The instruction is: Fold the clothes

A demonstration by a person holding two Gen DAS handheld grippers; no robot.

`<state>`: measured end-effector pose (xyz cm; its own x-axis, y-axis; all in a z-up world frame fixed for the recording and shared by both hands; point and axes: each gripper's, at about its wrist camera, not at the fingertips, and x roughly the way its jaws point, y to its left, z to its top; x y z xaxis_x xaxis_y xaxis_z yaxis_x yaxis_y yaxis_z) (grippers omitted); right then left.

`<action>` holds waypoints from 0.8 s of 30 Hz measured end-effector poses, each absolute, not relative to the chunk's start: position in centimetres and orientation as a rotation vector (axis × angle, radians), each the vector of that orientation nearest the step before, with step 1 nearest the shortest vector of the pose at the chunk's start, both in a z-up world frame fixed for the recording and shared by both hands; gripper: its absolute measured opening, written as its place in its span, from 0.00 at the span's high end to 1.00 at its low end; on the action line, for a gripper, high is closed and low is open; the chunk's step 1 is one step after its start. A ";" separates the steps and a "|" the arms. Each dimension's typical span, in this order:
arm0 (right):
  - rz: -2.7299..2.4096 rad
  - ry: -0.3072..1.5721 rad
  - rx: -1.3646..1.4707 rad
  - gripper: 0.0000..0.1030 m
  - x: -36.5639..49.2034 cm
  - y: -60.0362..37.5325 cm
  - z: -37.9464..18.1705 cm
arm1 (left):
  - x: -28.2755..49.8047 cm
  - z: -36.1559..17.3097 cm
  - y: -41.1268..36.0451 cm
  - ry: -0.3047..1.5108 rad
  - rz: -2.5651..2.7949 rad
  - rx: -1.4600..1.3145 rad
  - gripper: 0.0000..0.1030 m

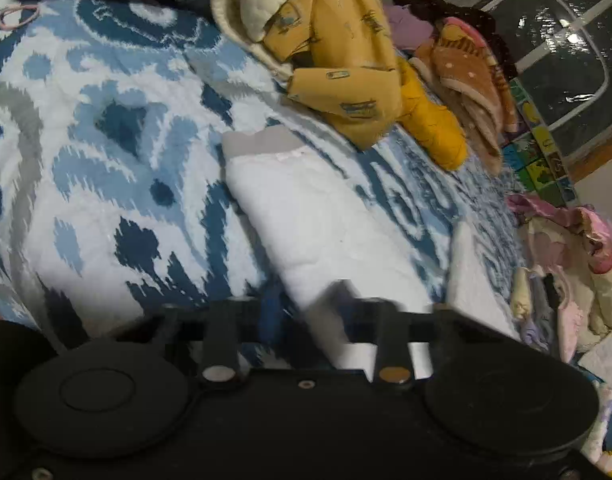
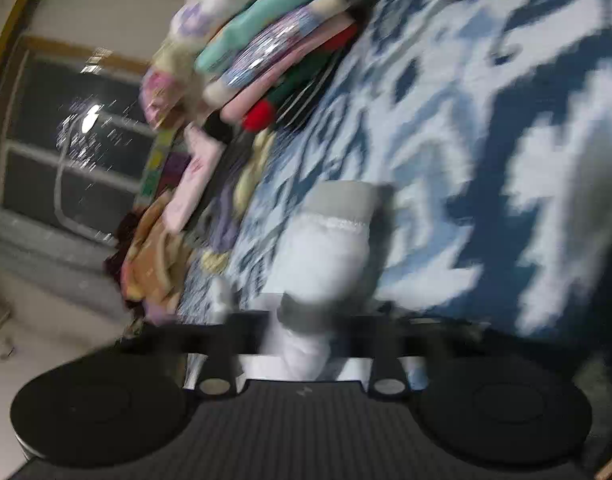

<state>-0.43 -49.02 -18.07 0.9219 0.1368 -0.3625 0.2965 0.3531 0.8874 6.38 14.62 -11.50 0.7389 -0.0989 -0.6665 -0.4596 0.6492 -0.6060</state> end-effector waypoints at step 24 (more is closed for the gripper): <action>-0.096 0.381 0.767 0.67 -0.3 -45.7 -13.5 | 3.9 -7.6 14.2 0.634 0.394 -0.700 0.85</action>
<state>-0.29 -45.66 -13.45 0.9275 0.0526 -0.3702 0.2220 0.7193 0.6583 3.91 14.17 -7.62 0.7449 0.1259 -0.6552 -0.5322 0.7044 -0.4697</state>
